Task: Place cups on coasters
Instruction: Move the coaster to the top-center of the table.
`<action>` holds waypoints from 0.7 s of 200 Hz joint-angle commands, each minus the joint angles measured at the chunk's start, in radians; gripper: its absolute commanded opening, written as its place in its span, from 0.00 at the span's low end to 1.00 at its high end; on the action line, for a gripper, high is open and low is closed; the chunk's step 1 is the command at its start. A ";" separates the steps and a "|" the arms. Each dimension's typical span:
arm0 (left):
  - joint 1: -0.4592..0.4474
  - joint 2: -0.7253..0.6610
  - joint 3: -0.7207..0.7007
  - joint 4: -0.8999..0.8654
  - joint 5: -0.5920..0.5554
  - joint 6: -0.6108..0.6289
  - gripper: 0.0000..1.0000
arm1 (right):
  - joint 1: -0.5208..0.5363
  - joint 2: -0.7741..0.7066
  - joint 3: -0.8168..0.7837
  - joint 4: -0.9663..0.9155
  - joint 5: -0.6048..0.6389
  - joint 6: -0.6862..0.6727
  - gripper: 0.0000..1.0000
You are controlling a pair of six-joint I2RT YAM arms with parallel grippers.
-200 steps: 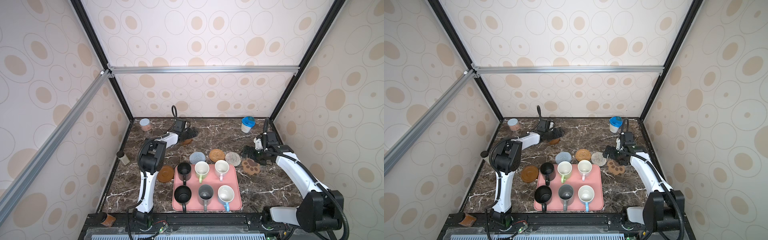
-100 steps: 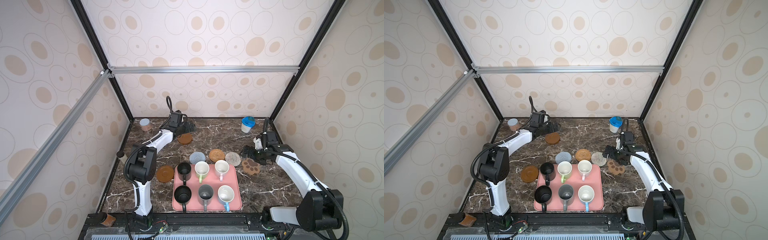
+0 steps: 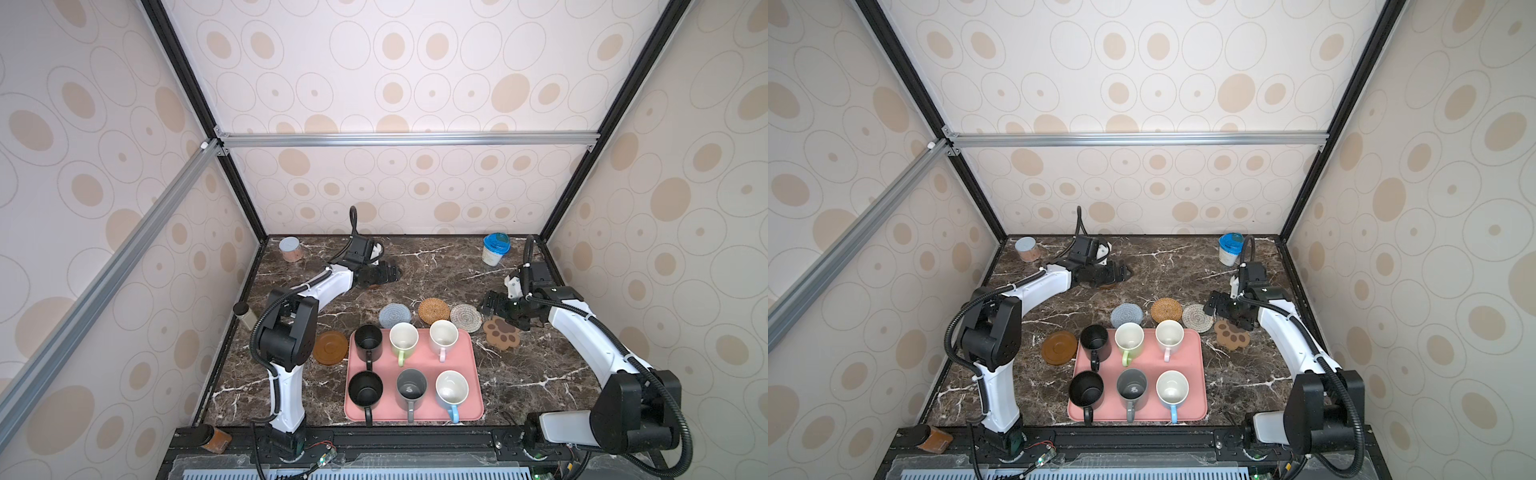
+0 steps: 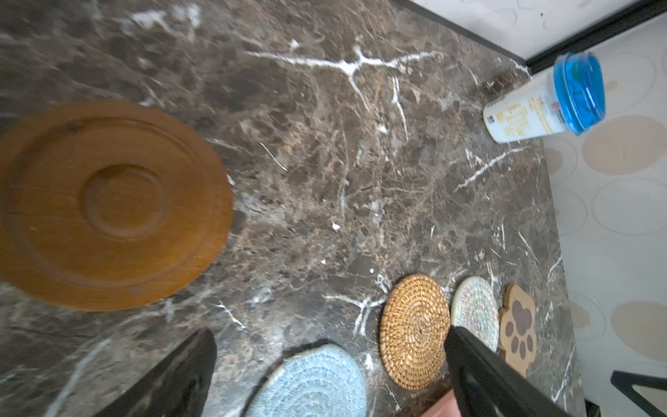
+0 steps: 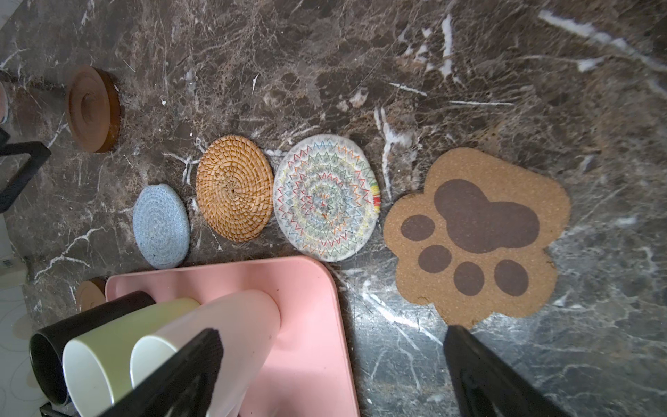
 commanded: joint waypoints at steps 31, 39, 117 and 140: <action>-0.065 0.062 0.078 -0.185 0.055 0.102 1.00 | 0.008 0.004 0.019 -0.035 -0.003 -0.009 1.00; -0.068 0.060 0.076 -0.204 0.055 0.111 1.00 | 0.008 0.006 0.020 -0.037 -0.003 -0.011 1.00; -0.088 0.064 0.054 -0.311 0.118 0.209 1.00 | 0.007 0.041 0.047 -0.050 -0.010 -0.026 1.00; -0.097 0.084 0.063 -0.326 0.128 0.223 1.00 | 0.009 0.041 0.041 -0.048 -0.010 -0.025 1.00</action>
